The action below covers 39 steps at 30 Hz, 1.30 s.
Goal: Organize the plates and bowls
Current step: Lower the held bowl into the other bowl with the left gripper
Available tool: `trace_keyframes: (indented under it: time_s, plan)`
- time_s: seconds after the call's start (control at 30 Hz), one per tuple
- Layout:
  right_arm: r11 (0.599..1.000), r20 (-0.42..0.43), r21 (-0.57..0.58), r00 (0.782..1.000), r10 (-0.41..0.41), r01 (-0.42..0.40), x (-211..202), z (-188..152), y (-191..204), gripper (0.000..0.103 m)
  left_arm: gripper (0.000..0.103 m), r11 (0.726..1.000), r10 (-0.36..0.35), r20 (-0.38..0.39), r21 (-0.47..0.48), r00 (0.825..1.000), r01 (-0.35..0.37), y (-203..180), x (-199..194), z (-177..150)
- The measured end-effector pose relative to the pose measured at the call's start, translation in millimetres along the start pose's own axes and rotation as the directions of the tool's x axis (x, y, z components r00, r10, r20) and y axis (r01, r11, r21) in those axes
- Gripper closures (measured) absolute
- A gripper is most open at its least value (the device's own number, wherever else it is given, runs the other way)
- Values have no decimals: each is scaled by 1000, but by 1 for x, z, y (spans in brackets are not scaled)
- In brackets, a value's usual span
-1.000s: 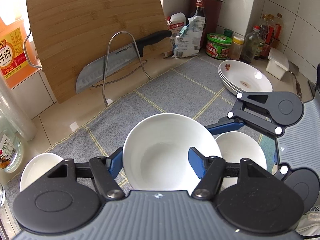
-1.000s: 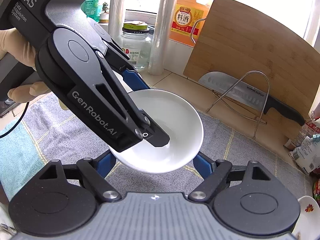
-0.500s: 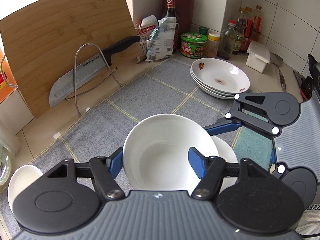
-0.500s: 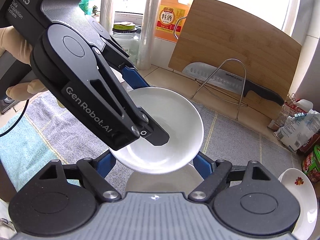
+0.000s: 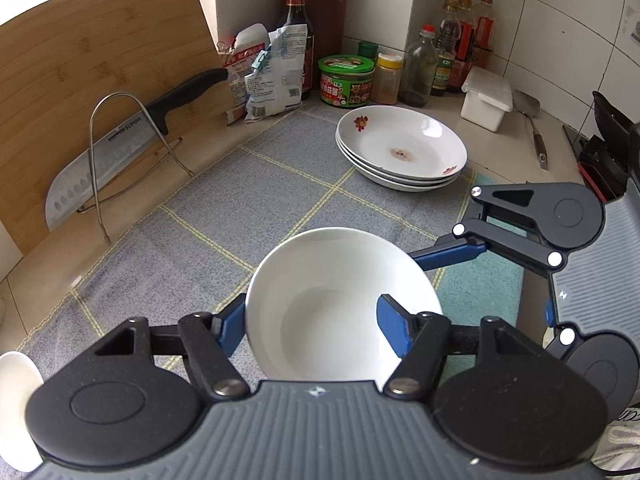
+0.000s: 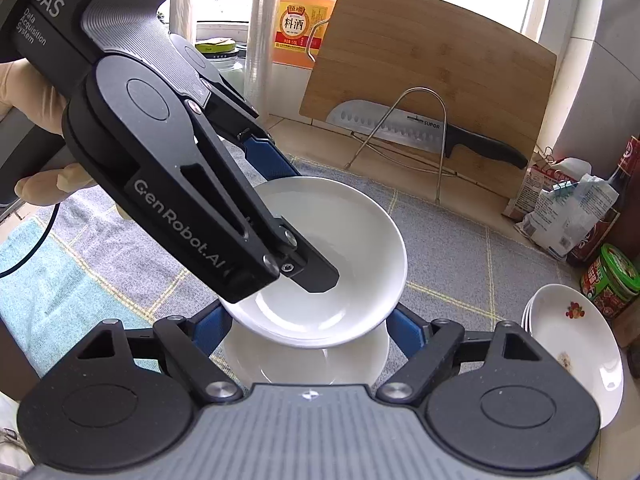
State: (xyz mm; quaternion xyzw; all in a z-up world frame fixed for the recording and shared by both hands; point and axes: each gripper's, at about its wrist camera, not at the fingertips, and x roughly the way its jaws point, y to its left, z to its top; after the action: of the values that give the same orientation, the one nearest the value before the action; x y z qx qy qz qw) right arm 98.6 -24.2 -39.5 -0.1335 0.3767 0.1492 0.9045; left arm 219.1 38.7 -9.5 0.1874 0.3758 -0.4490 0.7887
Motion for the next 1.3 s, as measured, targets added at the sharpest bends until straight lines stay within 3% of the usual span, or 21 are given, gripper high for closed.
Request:
trace_keyframes:
  time_s: [1.3]
  plan:
    - [996,-61,75,997,51,-46,7,-12,-10,16,36,999,-39,-49,0,998,39,-6,23,-7]
